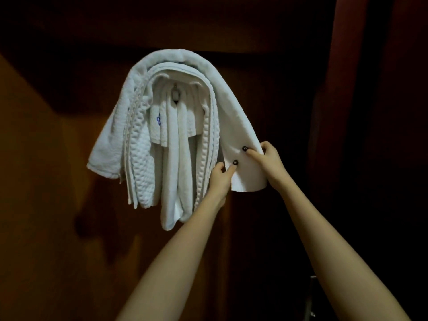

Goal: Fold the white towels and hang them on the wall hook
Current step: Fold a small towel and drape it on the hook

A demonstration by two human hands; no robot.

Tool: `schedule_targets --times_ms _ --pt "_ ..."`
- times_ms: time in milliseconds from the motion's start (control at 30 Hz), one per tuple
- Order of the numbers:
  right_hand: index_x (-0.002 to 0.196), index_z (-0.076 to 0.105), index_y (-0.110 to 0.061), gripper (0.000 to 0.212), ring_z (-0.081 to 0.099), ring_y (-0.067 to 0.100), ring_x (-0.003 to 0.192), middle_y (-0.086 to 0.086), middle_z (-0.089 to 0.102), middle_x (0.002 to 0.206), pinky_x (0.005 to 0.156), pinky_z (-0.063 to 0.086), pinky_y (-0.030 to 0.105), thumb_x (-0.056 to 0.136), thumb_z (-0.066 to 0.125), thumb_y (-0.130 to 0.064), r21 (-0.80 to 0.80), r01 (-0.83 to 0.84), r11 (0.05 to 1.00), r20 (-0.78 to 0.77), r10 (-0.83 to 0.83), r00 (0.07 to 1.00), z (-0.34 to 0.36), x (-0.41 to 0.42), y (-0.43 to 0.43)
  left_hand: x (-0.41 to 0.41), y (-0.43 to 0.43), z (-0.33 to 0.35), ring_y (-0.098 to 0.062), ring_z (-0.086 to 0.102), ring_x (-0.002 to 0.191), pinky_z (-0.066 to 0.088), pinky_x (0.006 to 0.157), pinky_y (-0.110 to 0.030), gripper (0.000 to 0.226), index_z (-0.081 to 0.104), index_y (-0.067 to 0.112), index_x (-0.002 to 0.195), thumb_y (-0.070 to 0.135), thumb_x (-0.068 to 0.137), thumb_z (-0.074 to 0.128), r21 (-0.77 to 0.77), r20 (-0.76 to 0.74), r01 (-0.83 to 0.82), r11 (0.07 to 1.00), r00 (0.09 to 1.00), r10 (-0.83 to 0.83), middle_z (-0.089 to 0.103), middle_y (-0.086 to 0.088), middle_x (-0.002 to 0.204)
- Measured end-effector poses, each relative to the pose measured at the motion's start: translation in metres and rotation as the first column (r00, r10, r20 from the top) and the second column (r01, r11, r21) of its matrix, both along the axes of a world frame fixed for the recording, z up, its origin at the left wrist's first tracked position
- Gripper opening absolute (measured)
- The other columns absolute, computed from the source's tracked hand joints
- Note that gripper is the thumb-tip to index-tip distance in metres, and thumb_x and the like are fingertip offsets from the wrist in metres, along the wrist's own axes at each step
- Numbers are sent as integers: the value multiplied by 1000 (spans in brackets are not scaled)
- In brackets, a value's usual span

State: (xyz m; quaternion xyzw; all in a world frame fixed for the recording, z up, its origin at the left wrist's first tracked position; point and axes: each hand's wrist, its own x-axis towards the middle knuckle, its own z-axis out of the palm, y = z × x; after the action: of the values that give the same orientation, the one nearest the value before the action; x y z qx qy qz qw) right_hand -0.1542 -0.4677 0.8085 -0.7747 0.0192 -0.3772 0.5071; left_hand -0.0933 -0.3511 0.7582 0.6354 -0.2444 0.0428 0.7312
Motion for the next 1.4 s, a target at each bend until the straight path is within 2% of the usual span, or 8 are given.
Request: schedule_targets --times_ms 200,333,567,733,933,1067,1200,1400 --pt "103 55 -16 31 68 8 84 0 66 100 69 55 23 82 76 -26 69 -223 972 2 223 975 -14 -9 -6 18 -5 -11 -25 49 85 42 85 -43 27 46 16 71 18 98 52 -301 -95 46 953 992 -78 53 -9 80" --pt "114 59 -16 38 66 18 99 1 65 112 82 58 36 80 76 -16 -56 -210 976 -104 203 974 -18 -10 -4 18 -10 -12 -27 60 110 49 96 -45 12 60 21 104 20 99 50 -393 -156 70 917 978 -141 64 -11 117" --pt "99 66 -8 20 67 25 90 8 69 96 80 55 47 82 73 -17 -130 -42 991 -29 38 999 -14 -12 -5 11 -13 -24 1 59 82 48 75 -18 10 55 15 95 15 90 64 -291 116 -52 955 989 89 60 3 91" --pt "99 67 -6 17 68 29 92 12 70 98 82 54 47 85 71 -13 -50 -96 994 -11 95 995 -14 -15 -10 8 -15 -16 -6 64 98 52 88 -24 19 56 14 103 14 88 67 -280 133 -16 960 990 56 63 -2 104" --pt "96 68 -10 13 69 29 92 13 71 98 83 55 48 84 73 -13 10 -121 993 14 121 993 -14 -13 -12 11 -16 -13 -8 65 98 53 86 -24 25 53 14 107 10 87 67 -252 137 38 967 991 -3 63 -6 109" --pt "96 69 -13 13 69 29 92 13 71 99 83 56 46 84 72 -14 31 -143 989 18 143 990 -16 -12 -13 13 -14 -16 -4 64 82 52 74 -20 13 56 10 95 8 87 66 -210 164 28 977 986 7 65 1 88" --pt "93 69 -16 9 71 23 88 8 72 95 78 58 38 85 71 -14 62 -173 983 16 172 985 -18 -10 -12 17 -8 -18 -15 67 96 53 84 -28 12 64 8 103 14 93 60 -273 92 226 935 974 -208 72 -3 98" --pt "83 65 -22 13 66 5 75 -5 68 85 66 51 21 81 72 -11 -44 -91 995 -14 91 996 -20 -6 -9 36 -12 -16 -28 58 116 46 101 -45 33 48 10 132 13 100 44 -502 -126 337 797 883 -452 60 -16 126"
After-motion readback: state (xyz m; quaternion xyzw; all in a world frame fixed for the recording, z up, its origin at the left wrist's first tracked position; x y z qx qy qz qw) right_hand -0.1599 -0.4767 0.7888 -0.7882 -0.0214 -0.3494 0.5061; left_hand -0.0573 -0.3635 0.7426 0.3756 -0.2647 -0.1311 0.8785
